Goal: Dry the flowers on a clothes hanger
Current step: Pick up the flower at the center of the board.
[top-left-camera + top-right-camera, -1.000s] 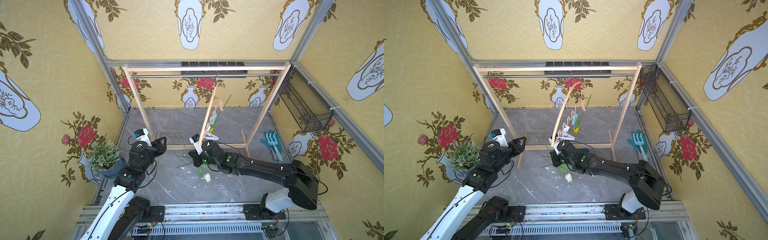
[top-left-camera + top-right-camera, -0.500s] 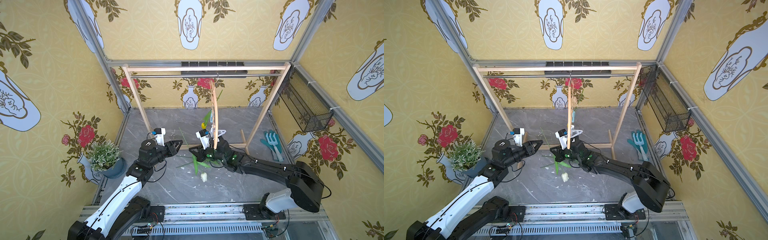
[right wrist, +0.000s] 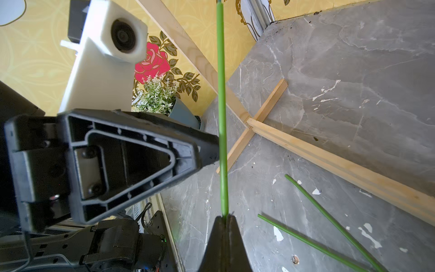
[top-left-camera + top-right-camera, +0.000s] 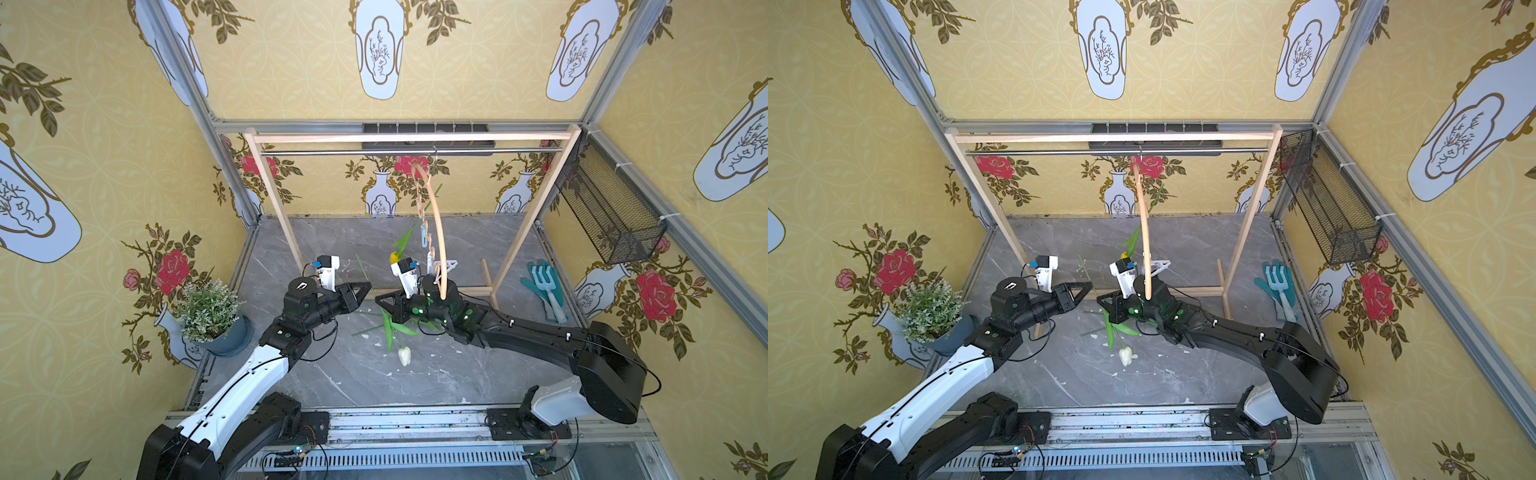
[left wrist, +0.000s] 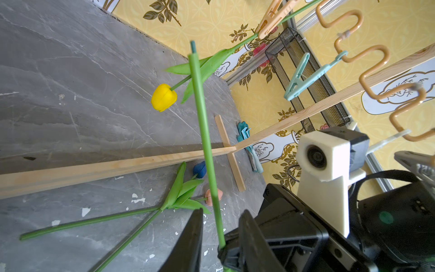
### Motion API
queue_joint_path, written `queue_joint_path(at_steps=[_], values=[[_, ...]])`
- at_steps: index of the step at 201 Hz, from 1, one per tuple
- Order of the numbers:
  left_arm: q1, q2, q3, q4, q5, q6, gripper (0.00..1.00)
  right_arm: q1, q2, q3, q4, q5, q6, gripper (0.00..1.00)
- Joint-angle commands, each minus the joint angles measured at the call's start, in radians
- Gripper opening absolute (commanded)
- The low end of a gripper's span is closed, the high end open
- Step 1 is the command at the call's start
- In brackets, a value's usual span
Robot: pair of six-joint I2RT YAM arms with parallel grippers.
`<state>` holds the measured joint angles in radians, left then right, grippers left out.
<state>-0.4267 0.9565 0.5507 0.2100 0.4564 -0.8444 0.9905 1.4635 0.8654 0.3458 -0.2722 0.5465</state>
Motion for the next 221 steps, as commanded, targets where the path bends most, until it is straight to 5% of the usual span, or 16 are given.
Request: queue_joint_path(at_steps=[1,115,142,177,221], values=[[-0.005,0.019,-0.009,0.053,0.011,0.013,0.3,0.001,0.004,0.009,0.07,-0.014,0.003,0.0],[-0.035,0.1,-0.024,0.141,0.002,-0.021,0.0,-0.002,-0.009,-0.06,0.159,-0.013,0.064,0.0],[-0.035,0.112,-0.021,0.153,0.016,-0.016,0.0,-0.015,-0.028,-0.103,0.199,-0.01,0.099,0.0],[-0.035,0.12,-0.018,0.164,0.037,0.002,0.0,-0.026,-0.059,-0.189,0.293,-0.027,0.142,0.32],[-0.035,0.134,-0.01,0.201,0.104,0.022,0.0,-0.078,-0.104,-0.319,0.474,-0.113,0.242,0.47]])
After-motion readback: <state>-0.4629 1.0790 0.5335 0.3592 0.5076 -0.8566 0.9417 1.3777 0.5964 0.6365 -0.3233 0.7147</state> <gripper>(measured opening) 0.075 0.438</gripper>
